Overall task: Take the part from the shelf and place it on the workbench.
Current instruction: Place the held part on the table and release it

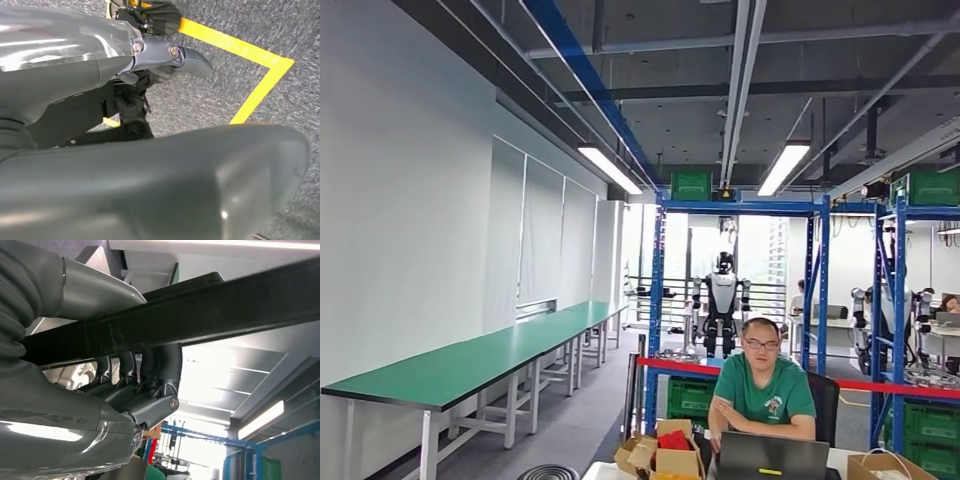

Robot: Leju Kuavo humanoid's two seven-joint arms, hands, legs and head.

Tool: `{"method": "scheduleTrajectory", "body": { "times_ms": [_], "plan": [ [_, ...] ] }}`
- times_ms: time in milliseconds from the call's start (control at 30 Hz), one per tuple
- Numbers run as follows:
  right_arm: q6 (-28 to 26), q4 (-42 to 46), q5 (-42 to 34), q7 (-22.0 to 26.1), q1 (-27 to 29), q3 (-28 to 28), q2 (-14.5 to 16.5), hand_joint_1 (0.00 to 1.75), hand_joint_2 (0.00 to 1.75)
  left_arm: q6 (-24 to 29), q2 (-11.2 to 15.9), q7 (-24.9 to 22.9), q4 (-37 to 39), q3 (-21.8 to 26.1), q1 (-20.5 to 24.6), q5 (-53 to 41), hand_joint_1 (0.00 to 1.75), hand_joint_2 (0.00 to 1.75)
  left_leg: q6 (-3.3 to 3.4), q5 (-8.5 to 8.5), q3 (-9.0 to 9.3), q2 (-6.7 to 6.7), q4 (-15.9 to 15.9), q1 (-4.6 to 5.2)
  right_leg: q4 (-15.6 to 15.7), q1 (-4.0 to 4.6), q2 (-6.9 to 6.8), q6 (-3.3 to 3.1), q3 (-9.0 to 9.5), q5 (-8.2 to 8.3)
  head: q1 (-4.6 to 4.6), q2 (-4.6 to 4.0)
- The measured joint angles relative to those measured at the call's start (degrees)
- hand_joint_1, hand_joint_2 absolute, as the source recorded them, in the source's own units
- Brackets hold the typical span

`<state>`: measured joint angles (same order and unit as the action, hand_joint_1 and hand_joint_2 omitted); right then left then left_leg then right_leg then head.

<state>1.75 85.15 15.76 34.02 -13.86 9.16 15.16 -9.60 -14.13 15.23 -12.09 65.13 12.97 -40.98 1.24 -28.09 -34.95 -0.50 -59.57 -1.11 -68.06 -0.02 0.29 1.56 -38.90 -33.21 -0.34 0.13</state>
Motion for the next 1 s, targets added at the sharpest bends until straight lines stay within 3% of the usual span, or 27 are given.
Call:
{"method": "scheduleTrajectory", "body": {
  "times_ms": [67,100,133,233,267,400,467,533,567,600,633,700,767,900,933,1000],
  "plan": [
    [0.0,0.0,0.0,0.1,0.2,-0.2,0.0,1.75,1.75,0.0,0.0,0.0,0.0,0.0,0.0,0.0,0.0,1.75,0.07,-0.04,0.04,0.02,0.0,0.04,-6.2,-0.12,-0.01,0.22,-3.02,-1.96,-0.01,0.0],
    [0.0,0.0,0.0,0.1,0.2,-0.2,0.0,1.75,1.75,0.0,0.0,0.0,0.0,0.0,0.0,0.0,0.0,1.75,0.1,-0.07,0.08,-0.01,0.0,0.05,-6.6,-0.13,-0.01,0.25,-3.3,-1.44,-0.01,0.0],
    [0.0,-0.1,0.0,0.1,0.2,-0.3,-0.1,1.75,1.75,0.0,-0.1,0.0,0.0,0.0,0.0,0.0,0.0,1.75,0.1,-0.1,0.15,-0.05,0.0,0.06,-4.6,-0.13,-0.01,0.19,-2.47,0.11,-0.01,0.0],
    [0.0,0.0,-0.1,0.2,0.1,-0.4,0.0,1.75,1.75,0.0,-0.1,0.0,0.0,0.0,0.1,0.0,0.0,1.75,-0.11,-0.28,0.38,-0.17,0.0,0.15,6.5,0.1,0.04,-0.36,2.72,5.26,0.0,0.01],
    [0.0,0.0,-0.1,0.2,0.0,-0.5,0.0,1.75,1.75,0.0,-0.2,0.0,0.0,0.0,0.1,0.0,0.0,1.75,-0.28,-0.3,0.36,-0.17,0.1,0.18,8.5,0.25,0.08,-0.6,3.63,5.73,0.01,0.02],
    [0.0,0.0,-0.3,0.2,0.0,-0.9,0.1,1.75,1.75,0.0,-0.3,-0.1,0.0,0.0,0.1,-0.1,0.0,1.75,-1.3,-0.81,0.23,-0.08,-0.1,0.04,10.0,0.33,0.07,-1.67,4.12,5.85,0.01,0.02],
    [0.0,0.0,-0.4,0.3,0.0,-1.1,0.4,1.75,1.75,0.0,-0.4,-0.1,0.0,0.0,0.1,-0.1,0.0,1.75,-1.57,-3.27,-1.31,-0.04,-3.6,0.06,10.5,0.1,-0.07,-2.27,4.41,6.08,0.01,0.01],
    [0.0,0.0,-0.4,0.3,0.0,-1.2,0.5,1.75,1.75,0.0,-0.4,-0.1,0.0,0.0,0.0,-0.1,0.0,1.75,-1.76,-6.65,-4.7,-0.03,-11.0,0.11,10.5,0.19,-0.13,-2.5,4.44,6.04,0.01,0.0],
    [0.0,0.0,-0.4,0.3,0.1,-1.3,0.5,1.75,1.75,0.0,-0.4,-0.1,0.0,0.0,-0.1,-0.2,0.0,1.75,-1.86,-7.54,-6.12,-0.03,-14.0,0.1,10.5,0.22,-0.13,-2.52,4.46,6.02,0.02,0.0],
    [0.0,0.0,-0.4,0.3,0.1,-1.3,0.5,1.75,1.75,0.1,-0.3,-0.1,0.0,0.0,-0.1,-0.2,0.0,1.75,-1.94,-7.38,-6.73,-0.02,-15.1,0.09,10.4,0.24,-0.11,-2.52,4.49,5.99,0.02,0.0],
    [0.0,0.0,-0.4,0.3,0.2,-1.4,0.5,1.75,1.75,0.1,-0.3,-0.1,0.0,0.0,-0.1,-0.2,0.0,1.75,-1.98,-6.11,-6.23,-0.01,-13.9,0.05,10.4,0.24,-0.07,-2.49,4.54,5.95,0.02,0.0],
    [0.0,0.0,-0.4,0.3,0.1,-1.5,0.5,1.75,1.75,0.1,-0.3,-0.1,0.0,0.0,0.0,-0.2,0.0,1.75,-1.95,-2.24,-3.12,0.03,-7.1,-0.02,10.2,0.26,0.02,-2.24,4.62,5.73,0.02,0.0],
    [0.0,0.0,-0.4,0.3,0.0,-1.7,0.5,1.75,1.75,0.1,-0.4,-0.1,0.0,0.0,0.1,-0.2,0.0,1.75,-1.69,-0.2,-0.68,0.05,-1.5,-0.02,9.6,0.48,0.09,-1.79,4.32,5.46,0.0,0.01],
    [0.0,0.0,-0.3,0.3,0.0,-2.1,0.5,1.75,1.75,0.1,-0.4,-0.3,0.0,0.0,0.0,-0.2,0.0,1.75,-0.74,-0.06,-0.25,-0.05,-0.3,0.18,9.0,0.44,0.05,-0.96,3.87,5.0,-0.03,0.0],
    [0.0,0.0,-0.3,0.3,-0.1,-2.1,0.5,1.75,1.75,0.1,-0.4,-0.3,0.0,0.0,0.0,-0.2,0.0,1.75,-0.45,0.0,-0.17,-0.05,-0.2,0.09,7.8,0.34,0.02,-0.67,3.42,4.12,-0.03,0.0],
    [0.0,0.0,-0.3,0.3,-0.2,-2.2,0.5,1.75,1.75,0.0,-0.5,-0.3,0.0,0.0,0.2,-0.2,0.0,1.75,-0.07,0.02,-0.08,-0.02,-0.1,-0.01,2.1,0.14,-0.04,-0.12,0.98,0.98,-0.03,0.0]
  ]
}}
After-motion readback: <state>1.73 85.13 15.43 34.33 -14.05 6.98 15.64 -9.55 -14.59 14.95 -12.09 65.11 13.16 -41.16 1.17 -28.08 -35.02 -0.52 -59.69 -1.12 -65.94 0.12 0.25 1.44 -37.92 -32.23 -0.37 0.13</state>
